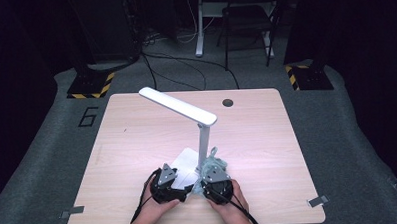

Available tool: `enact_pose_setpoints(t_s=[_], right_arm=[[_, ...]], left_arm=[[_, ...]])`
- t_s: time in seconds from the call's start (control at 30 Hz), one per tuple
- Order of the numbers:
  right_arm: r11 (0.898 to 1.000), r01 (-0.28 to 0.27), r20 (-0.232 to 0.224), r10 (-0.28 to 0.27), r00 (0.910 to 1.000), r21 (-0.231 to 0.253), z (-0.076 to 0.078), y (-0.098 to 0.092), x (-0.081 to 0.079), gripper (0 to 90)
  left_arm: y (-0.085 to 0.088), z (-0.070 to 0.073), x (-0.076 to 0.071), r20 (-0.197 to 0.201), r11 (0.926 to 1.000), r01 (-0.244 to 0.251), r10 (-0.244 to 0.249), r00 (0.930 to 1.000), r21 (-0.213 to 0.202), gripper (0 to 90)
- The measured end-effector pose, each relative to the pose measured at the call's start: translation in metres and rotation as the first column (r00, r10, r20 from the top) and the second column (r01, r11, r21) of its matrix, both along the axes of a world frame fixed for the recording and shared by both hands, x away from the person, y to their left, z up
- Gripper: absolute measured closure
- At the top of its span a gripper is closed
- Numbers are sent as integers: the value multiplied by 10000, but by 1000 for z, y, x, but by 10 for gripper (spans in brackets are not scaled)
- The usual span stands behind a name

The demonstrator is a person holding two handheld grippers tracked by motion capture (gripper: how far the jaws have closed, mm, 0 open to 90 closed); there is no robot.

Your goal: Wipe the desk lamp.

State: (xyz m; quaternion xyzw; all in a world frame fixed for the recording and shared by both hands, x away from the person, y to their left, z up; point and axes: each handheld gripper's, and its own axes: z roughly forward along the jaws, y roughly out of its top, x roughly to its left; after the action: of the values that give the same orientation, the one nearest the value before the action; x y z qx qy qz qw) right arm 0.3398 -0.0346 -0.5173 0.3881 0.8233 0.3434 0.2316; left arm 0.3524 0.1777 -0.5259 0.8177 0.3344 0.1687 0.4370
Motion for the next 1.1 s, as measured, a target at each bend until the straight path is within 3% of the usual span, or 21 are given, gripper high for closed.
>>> enact_pose_setpoints(t_s=[0.27, 0.37, 0.47, 0.53, 0.8, 1.0, 1.1], right_arm=[[9972, 706, 98, -704, 9975, -239, 2, -10, 24, 597], [9926, 1208, -18, -1208, 9927, -111, 2, -15, 33, 599], [9898, 1426, -92, -1425, 9897, 71, 2, -15, 35, 616], [9896, 1428, 126, -1426, 9897, -164, 2, -12, 29, 642], [9984, 546, 94, -547, 9985, 164, 2, 3, 2, 649], [9940, -27, -661, 100, 9978, 1097, 3, 11, -17, 647], [9960, -486, -442, 520, 9977, 753, 3, 13, -21, 646]], left_arm=[[0, 0, -1, -44, 10000, -21, 21, 10000, 21, 131], [-1, 0, -1, -42, 10000, -39, 39, 10000, 16, 131], [-1, 0, -1, -60, 10000, -46, 47, 10000, 16, 131], [-1, 0, -1, -30, 10000, -40, 41, 10000, 59, 131], [-1, 0, -2, -89, 9999, -123, 122, 9999, -44, 130], [-1, 0, -1, -68, 9999, -108, 108, 9999, -2, 130], [-1, 0, -2, -79, 9999, -113, 113, 9999, -32, 131]])
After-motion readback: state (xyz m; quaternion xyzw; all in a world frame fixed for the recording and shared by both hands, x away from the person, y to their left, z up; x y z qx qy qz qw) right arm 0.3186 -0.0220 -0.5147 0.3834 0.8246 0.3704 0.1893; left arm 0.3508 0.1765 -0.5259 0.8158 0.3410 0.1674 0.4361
